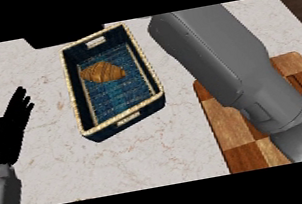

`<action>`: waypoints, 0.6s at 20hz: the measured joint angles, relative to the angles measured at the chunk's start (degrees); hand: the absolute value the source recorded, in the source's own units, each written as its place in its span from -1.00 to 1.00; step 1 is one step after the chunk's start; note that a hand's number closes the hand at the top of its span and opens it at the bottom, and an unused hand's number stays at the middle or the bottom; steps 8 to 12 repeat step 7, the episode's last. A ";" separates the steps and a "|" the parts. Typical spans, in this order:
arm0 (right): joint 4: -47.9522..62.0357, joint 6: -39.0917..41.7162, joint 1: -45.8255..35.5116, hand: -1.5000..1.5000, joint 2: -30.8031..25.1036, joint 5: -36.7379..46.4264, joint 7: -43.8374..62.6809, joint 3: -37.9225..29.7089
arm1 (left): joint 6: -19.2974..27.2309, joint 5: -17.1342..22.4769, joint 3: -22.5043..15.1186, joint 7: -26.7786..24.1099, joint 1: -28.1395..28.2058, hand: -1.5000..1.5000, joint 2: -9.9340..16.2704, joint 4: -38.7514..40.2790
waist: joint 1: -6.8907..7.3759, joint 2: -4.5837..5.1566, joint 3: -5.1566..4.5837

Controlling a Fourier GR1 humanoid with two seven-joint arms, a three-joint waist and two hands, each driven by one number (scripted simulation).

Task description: Pick the croissant from the cutting board and place it in the basket

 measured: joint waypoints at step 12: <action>-17.79 4.28 12.34 -1.00 0.42 -3.37 1.68 0.37 | 0.13 0.97 2.09 0.35 1.80 0.00 1.15 -0.85 | -2.57 -0.78 0.08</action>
